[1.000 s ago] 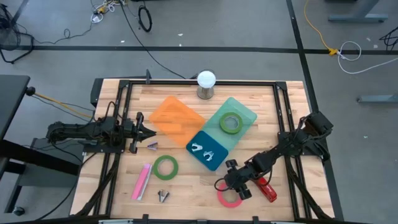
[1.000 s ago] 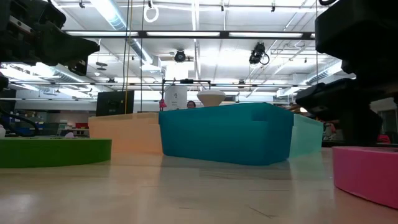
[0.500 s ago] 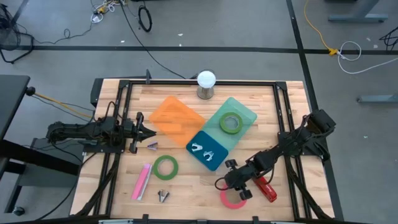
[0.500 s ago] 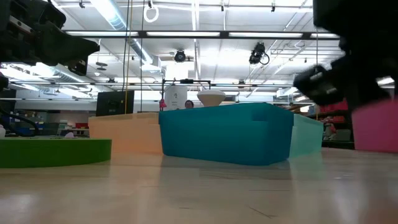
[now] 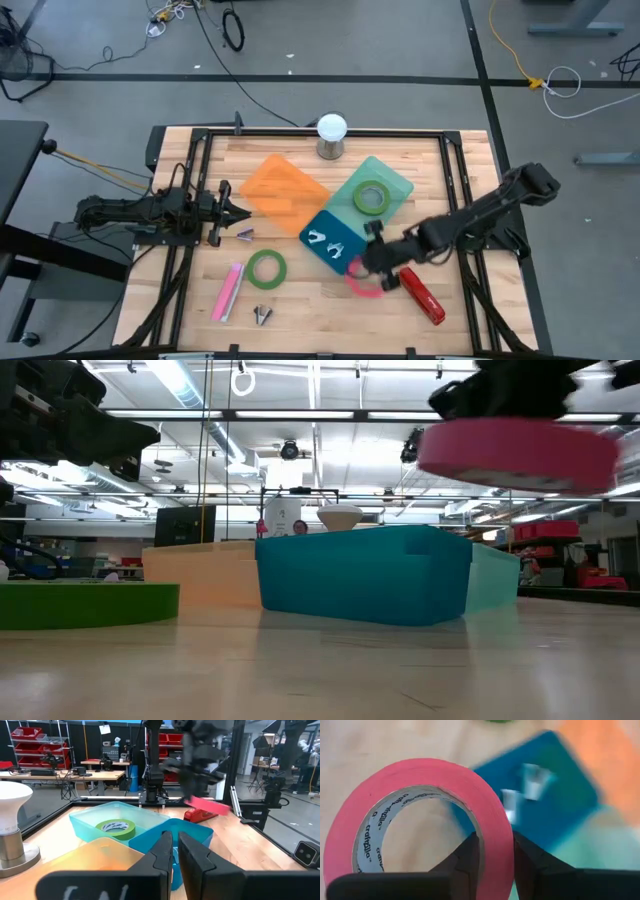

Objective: Pick and place Stapler, Stapler remover, tape
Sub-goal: Put the pink tape into the green bin, then put the red stapler into the orange bin

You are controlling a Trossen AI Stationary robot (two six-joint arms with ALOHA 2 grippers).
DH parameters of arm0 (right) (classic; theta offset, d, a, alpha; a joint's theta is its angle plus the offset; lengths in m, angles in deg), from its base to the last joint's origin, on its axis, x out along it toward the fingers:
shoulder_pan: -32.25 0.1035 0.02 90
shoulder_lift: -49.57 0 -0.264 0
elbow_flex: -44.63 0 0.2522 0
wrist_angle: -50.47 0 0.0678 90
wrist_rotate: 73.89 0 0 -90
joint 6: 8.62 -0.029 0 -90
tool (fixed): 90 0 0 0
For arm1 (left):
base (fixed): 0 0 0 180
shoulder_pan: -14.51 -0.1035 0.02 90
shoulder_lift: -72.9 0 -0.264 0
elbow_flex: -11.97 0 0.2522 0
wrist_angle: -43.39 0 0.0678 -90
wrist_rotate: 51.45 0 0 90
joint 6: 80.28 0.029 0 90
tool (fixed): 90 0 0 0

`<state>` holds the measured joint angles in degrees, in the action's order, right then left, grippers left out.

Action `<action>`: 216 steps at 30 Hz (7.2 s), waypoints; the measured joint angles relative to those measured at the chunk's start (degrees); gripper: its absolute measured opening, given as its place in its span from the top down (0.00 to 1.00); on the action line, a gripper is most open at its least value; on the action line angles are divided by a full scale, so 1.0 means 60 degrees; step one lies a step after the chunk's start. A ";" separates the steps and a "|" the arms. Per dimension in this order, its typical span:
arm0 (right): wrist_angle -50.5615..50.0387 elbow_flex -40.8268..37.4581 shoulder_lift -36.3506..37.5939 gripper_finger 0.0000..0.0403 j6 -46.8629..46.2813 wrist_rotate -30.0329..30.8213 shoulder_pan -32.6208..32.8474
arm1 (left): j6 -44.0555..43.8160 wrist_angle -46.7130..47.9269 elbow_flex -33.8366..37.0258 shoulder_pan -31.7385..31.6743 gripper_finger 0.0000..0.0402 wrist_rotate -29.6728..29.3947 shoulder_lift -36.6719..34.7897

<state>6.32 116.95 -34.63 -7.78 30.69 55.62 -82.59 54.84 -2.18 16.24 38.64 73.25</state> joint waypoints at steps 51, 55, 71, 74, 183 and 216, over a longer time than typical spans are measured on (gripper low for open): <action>0.1530 -0.1727 -0.0016 0.79 0.0476 0.0073 -0.5348 | 0.0001 0.0000 -0.0001 0.0002 0.92 -0.0002 0.0002; 0.1543 -0.1730 -0.0470 0.79 0.0462 0.0075 -0.5345 | 0.0001 0.0000 0.0001 0.0002 0.92 0.0001 -0.0002; 0.2082 -0.1730 -0.0656 0.71 0.0993 -0.0241 -0.5353 | 0.0001 0.0000 -0.0003 0.0002 0.92 -0.0003 0.0002; 0.2258 -0.1730 -0.0656 0.67 0.1430 -0.0881 -0.5349 | 0.0001 0.0000 -0.0003 0.0002 0.92 -0.0003 0.0002; -0.1339 -0.1730 0.1774 0.41 0.9854 -0.1511 0.2753 | 0.0000 0.0000 -0.0003 0.0002 0.92 0.0001 0.0002; -0.2419 -0.1729 0.1021 0.24 1.1540 -0.2256 0.2742 | 0.0001 0.0000 -0.0001 -0.0002 0.92 -0.0001 0.0002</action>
<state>-8.19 106.58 -28.50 61.46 17.15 72.07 -82.59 54.84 -2.18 16.23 38.64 73.26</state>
